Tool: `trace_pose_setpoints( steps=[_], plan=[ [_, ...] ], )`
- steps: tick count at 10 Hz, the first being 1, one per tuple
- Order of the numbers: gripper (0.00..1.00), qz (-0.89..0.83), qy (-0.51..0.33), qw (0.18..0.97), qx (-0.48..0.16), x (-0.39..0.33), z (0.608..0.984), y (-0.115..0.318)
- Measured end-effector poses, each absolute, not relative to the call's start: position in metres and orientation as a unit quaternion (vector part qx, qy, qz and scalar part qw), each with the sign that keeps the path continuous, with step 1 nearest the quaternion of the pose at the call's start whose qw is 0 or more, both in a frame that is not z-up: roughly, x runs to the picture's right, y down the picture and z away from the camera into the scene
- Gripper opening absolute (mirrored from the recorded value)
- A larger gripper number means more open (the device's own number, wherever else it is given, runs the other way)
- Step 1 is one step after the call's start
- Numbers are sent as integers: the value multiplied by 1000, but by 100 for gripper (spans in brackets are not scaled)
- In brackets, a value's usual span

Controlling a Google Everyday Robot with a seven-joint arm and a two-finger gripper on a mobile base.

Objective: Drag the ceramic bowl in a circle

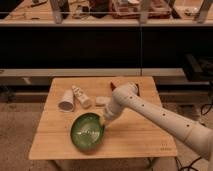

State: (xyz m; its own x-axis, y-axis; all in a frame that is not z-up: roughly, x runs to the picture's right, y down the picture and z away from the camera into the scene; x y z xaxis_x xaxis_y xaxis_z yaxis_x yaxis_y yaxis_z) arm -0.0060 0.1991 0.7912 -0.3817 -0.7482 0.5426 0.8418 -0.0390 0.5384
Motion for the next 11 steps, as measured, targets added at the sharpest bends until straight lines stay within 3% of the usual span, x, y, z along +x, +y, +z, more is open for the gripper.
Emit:
trace_pose_setpoints(
  steps=[6, 11],
  plan=[
    [14, -788, -456, 407, -71, -79, 773, 262],
    [14, -784, -496, 373, -28, -175, 783, 242]
  ],
)
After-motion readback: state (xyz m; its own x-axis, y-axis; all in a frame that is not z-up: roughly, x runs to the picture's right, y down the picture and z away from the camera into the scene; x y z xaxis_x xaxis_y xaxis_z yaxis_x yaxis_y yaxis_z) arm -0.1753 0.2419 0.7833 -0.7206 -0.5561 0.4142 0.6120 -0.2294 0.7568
